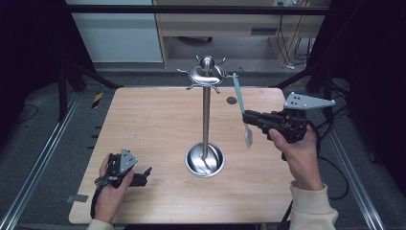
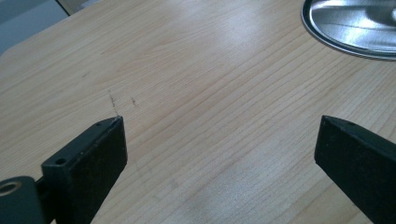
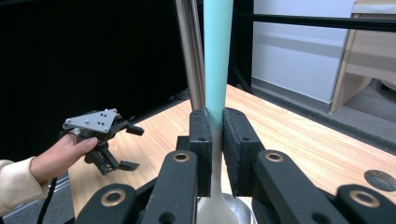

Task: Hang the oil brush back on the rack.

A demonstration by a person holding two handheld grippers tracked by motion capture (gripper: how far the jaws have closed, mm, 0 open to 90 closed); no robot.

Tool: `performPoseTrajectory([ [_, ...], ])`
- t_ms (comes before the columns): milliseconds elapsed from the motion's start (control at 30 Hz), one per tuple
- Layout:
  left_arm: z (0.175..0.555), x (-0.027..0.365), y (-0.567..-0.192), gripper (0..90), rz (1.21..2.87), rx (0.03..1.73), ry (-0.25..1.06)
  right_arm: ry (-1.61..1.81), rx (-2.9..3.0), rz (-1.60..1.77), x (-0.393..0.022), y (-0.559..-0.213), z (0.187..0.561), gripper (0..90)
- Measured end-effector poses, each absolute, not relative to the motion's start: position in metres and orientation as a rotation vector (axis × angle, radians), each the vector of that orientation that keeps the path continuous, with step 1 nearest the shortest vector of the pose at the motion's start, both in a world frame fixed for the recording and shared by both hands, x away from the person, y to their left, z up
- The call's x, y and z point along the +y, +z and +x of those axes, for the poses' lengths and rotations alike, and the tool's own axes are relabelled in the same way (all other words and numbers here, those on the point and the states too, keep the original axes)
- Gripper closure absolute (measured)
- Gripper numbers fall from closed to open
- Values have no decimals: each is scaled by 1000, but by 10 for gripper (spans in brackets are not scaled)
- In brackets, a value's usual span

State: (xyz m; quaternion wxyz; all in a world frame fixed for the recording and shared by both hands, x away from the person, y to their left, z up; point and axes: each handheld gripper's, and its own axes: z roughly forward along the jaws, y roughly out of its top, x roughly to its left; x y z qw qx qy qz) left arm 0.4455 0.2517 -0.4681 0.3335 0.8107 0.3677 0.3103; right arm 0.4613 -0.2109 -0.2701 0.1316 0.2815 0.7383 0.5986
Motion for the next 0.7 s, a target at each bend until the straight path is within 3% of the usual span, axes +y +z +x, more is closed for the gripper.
performPoseTrajectory([
  [667,446,251,-469,21,2126,956,805,1718,2063,796,-184,-286,467,834],
  [700,446,251,-469,21,2124,958,804,1719,2065,789,-183,-286,468,900],
])
